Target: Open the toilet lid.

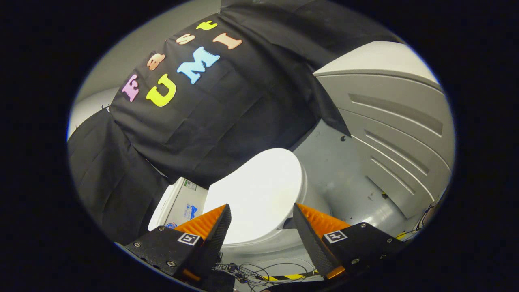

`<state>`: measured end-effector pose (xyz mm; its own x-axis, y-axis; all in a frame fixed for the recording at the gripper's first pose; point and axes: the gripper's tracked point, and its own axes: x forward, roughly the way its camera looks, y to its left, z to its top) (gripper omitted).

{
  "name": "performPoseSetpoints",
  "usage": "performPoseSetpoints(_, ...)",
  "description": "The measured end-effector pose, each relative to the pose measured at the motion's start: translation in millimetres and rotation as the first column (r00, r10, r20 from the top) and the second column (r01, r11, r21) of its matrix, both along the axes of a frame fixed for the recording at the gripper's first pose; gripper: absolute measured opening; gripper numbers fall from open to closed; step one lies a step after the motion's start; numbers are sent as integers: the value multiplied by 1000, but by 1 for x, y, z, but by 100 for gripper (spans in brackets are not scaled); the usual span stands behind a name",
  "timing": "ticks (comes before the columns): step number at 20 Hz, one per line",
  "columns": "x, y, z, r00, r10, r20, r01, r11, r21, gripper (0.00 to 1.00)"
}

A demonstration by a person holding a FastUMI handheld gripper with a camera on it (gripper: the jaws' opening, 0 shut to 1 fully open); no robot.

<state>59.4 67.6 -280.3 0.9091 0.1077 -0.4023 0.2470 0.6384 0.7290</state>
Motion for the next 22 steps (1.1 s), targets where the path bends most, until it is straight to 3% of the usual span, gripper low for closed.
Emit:
performPoseSetpoints(14, -11, -16, -85, 980, -146, -133, 165, 975, 146, 92)
performPoseSetpoints(17, -14, -18, -91, 978, -176, -110, 199, 946, 257, 88)
performPoseSetpoints(20, -8, -15, -100, 976, -206, -77, 219, 883, 416, 83)
performPoseSetpoints(22, -1, -14, -111, 970, -223, -93, 240, 845, 478, 72)
